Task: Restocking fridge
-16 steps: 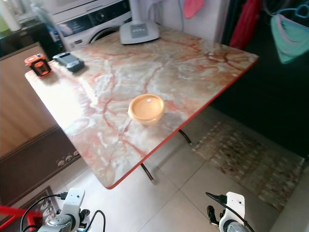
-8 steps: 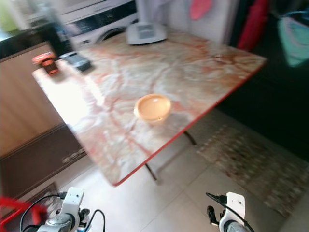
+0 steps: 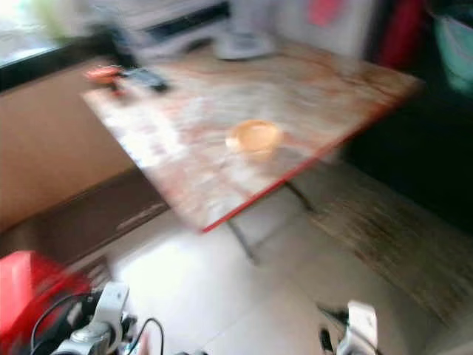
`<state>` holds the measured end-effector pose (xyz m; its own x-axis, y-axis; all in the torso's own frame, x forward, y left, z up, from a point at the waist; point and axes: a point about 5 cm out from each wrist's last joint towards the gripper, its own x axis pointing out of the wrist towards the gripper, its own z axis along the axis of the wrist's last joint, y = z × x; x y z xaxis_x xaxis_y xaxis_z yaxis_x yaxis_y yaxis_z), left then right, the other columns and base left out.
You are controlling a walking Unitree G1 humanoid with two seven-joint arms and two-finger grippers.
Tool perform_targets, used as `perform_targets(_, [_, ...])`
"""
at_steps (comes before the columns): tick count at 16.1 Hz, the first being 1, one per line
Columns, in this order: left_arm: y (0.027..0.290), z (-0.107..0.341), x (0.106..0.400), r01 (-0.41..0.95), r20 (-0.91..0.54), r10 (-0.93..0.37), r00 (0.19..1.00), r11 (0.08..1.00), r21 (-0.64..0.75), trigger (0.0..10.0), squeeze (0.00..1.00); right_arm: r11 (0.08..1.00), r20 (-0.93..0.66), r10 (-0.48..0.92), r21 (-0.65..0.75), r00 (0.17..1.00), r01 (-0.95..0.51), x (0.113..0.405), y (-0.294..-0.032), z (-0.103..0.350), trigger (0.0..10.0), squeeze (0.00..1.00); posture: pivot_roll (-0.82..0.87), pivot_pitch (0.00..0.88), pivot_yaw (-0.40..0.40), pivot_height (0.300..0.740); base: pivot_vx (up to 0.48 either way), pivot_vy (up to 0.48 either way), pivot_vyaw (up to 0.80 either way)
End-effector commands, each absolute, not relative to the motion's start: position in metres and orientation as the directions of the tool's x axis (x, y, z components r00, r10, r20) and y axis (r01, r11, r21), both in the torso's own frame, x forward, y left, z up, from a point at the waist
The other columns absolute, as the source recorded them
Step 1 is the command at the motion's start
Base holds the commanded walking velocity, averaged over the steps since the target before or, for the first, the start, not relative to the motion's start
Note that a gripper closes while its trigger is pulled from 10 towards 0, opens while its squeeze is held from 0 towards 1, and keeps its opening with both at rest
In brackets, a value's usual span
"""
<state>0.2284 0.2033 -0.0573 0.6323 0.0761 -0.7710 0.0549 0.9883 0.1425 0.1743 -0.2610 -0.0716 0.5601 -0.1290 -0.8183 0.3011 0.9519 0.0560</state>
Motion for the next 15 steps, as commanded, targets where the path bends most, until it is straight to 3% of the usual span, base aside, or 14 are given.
perform_targets(1, [0.21, -0.0663, 0.2125, 0.04, -0.808, 0.096, 0.581, 0.988, 0.146, 10.0, 0.0, 0.954, -0.8, -0.125, 0.066, 0.586, 0.293, 0.1849, -0.2583, -0.0673, 10.0, 0.0, -0.13, 0.038, 0.125, 0.74, 0.0, 0.0, 0.0])
perform_targets(3, [0.2103, -0.0667, 0.2116, 0.036, -0.809, 0.095, 0.58, 0.989, 0.141, 10.0, 0.0, 0.956, -0.81, -0.136, 0.045, 0.57, 0.291, 0.1834, -0.2585, -0.0683, 10.0, 0.0, -0.14, 0.046, 0.124, 0.74, 0.0, 0.0, -0.21])
perform_targets(15, [0.2086, -0.0658, 0.2137, 0.074, -0.814, 0.072, 0.576, 0.987, 0.14, 10.0, 0.0, 0.943, -0.815, -0.149, 0.053, 0.56, 0.328, 0.1834, -0.2595, -0.0683, 10.0, 0.0, -0.14, 0.06, 0.137, 0.74, 0.0, 0.0, -0.74])
